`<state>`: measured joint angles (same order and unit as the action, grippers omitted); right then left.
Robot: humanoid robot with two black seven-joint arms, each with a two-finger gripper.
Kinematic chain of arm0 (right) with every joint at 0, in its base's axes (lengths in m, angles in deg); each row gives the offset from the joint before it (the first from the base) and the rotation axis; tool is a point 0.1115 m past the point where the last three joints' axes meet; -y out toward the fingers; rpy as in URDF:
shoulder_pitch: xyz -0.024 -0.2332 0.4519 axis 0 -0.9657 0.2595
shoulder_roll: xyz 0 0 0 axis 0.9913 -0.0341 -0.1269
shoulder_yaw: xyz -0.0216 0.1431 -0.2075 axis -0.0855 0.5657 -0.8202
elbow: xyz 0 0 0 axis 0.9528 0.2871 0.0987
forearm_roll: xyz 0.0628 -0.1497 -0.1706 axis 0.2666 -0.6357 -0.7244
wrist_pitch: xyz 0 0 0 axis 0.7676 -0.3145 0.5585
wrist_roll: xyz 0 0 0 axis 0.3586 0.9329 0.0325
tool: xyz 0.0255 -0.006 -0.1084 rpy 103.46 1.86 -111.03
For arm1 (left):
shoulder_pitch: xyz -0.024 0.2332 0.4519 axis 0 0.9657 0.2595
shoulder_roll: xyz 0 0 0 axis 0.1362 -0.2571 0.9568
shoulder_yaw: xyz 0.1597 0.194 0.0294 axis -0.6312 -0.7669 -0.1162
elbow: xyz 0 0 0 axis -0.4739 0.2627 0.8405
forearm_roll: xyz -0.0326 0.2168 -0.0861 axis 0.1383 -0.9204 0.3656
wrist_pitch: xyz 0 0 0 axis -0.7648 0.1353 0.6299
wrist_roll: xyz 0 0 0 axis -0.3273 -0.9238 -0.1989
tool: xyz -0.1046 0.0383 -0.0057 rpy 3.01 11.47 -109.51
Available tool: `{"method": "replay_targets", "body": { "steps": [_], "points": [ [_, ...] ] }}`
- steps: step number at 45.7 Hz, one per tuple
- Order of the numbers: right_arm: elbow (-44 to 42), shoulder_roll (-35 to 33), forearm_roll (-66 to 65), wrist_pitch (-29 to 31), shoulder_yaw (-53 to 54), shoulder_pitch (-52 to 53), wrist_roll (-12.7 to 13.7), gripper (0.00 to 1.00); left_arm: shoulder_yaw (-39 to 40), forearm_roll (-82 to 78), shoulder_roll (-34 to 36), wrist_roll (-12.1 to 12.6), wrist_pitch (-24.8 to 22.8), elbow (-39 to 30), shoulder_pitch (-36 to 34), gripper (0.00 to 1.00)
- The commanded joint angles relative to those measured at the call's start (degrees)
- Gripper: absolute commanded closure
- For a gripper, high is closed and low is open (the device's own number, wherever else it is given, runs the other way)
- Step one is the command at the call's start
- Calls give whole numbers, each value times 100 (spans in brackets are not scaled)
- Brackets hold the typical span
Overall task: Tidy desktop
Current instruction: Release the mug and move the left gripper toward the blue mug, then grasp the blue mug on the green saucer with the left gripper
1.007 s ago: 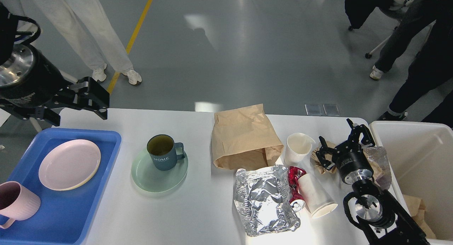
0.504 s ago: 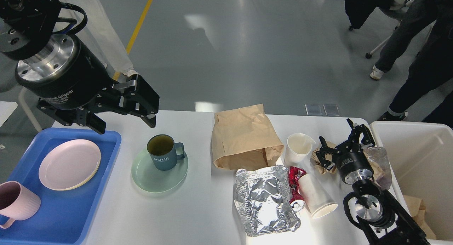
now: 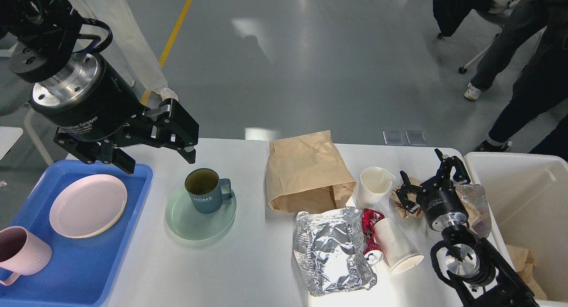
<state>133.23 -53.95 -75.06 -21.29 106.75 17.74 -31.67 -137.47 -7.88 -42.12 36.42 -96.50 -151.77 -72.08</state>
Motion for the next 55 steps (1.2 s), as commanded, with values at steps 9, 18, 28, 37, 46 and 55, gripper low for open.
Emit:
{"method": "replay_targets", "body": {
  "steps": [9, 18, 28, 37, 46, 55],
  "points": [
    [0, -1, 0, 0, 1, 1, 0, 0, 356, 411, 119, 29, 889, 1405, 2802, 7],
    [0, -1, 0, 0, 1, 1, 0, 0, 795, 947, 172, 81, 1961, 2539, 4569, 7],
    [0, -1, 0, -9, 1, 1, 0, 0, 1551, 1070, 128, 643, 2841, 3707, 6248, 7],
    [0, -1, 0, 0, 1, 1, 0, 0, 2088, 1202, 23, 1110, 2929, 4341, 6864, 7],
    [0, -1, 0, 0, 1, 1, 0, 0, 2097, 1755, 23, 1118, 3290, 4421, 6944, 9],
    [0, -1, 0, 0, 1, 1, 0, 0, 2123, 2011, 128, 1136, 3289, 4306, 6864, 9]
  ]
}}
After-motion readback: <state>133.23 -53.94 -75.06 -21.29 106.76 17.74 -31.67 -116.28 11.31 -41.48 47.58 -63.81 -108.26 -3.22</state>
